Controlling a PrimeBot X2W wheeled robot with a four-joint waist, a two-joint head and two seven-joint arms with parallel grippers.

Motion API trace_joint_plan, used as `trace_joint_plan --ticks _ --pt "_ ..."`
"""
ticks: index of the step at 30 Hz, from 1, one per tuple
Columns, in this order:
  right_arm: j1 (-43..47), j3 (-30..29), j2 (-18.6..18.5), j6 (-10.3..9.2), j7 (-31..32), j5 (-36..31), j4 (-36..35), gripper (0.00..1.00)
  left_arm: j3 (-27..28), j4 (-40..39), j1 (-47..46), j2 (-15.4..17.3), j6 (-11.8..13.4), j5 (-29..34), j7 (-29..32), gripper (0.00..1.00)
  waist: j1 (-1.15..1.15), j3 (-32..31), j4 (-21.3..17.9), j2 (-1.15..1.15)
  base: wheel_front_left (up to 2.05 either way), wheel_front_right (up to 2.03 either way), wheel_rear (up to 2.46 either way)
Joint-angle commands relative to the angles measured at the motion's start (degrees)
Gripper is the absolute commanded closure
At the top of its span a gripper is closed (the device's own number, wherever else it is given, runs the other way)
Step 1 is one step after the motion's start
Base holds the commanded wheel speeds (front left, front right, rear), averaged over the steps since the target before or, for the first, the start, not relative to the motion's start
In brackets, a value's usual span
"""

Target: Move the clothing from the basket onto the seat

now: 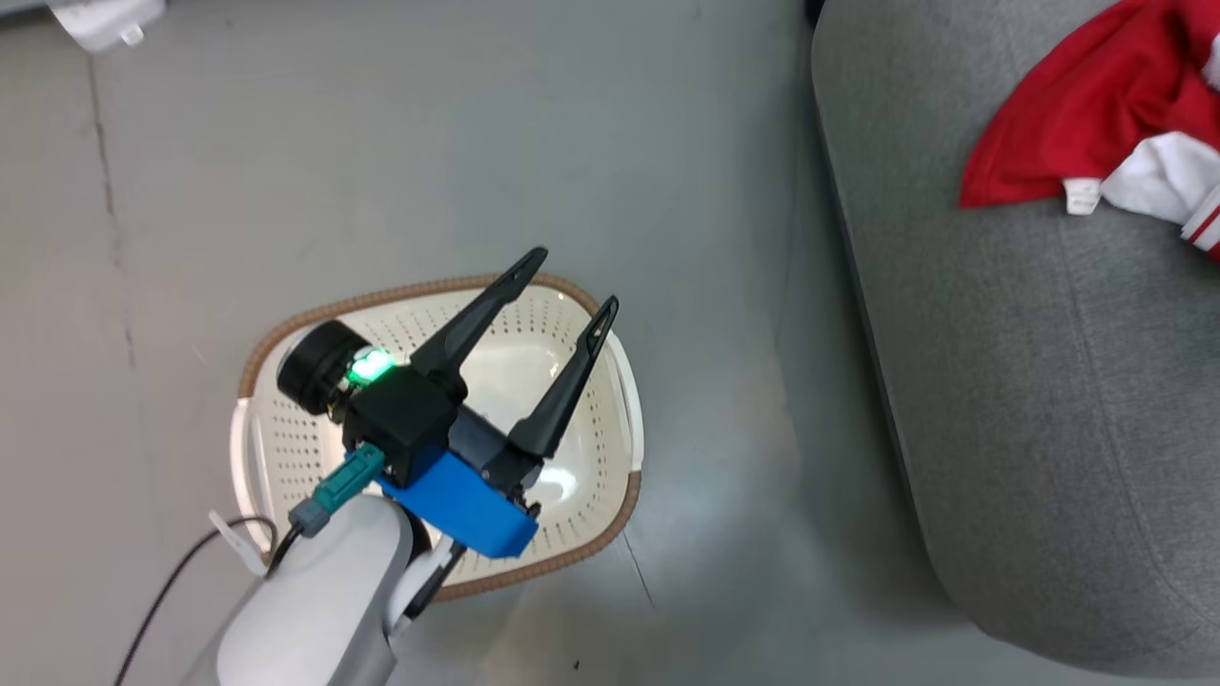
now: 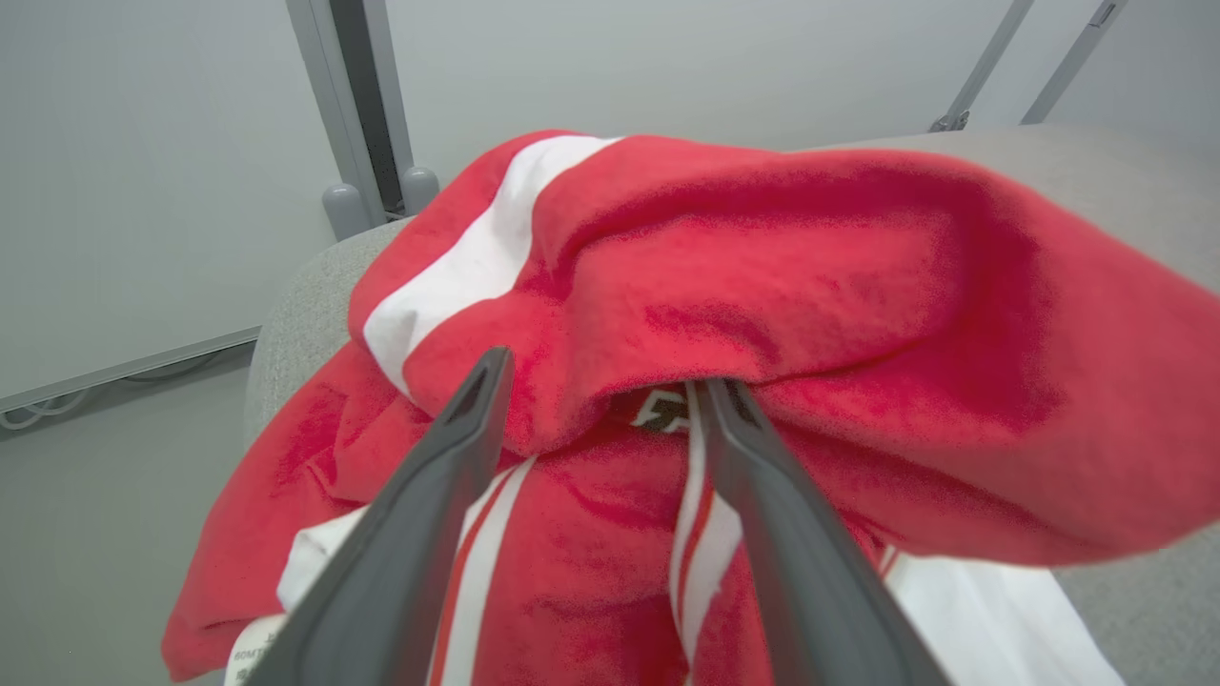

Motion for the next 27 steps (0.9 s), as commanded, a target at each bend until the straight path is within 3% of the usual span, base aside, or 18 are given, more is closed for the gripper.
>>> trace_joint_plan --ticks 1,11,18,27 --pt "1.47 0.59 0.33 -0.06 -0.15 -0.59 -0.43 0.0 0.56 0.24 1.51 -0.11 -0.07 -0.38 -0.19 0.0 0.0 -3.68 0.37 0.0 0.0 0.0 0.0" --pt "11.87 5.91 2.69 -0.06 -1.86 -2.4 -4.49 0.0 7.61 2.32 13.11 -2.6 -0.05 -1.15 -0.19 0.0 0.0 -17.45 1.73 0.0 0.0 0.0 0.0" --pt "20.78 7.84 7.82 -0.06 -4.89 -4.29 -12.15 0.0 14.68 3.08 19.93 -4.93 0.01 -0.44 -0.19 0.0 0.0 -23.84 3.95 0.0 0.0 0.0 0.0" --pt "33.23 9.49 14.31 -0.06 -3.34 -8.34 -23.83 0.0 23.98 3.96 26.21 -6.82 0.13 0.1 -0.18 0.0 0.0 -28.98 7.17 0.0 0.0 0.0 0.0"
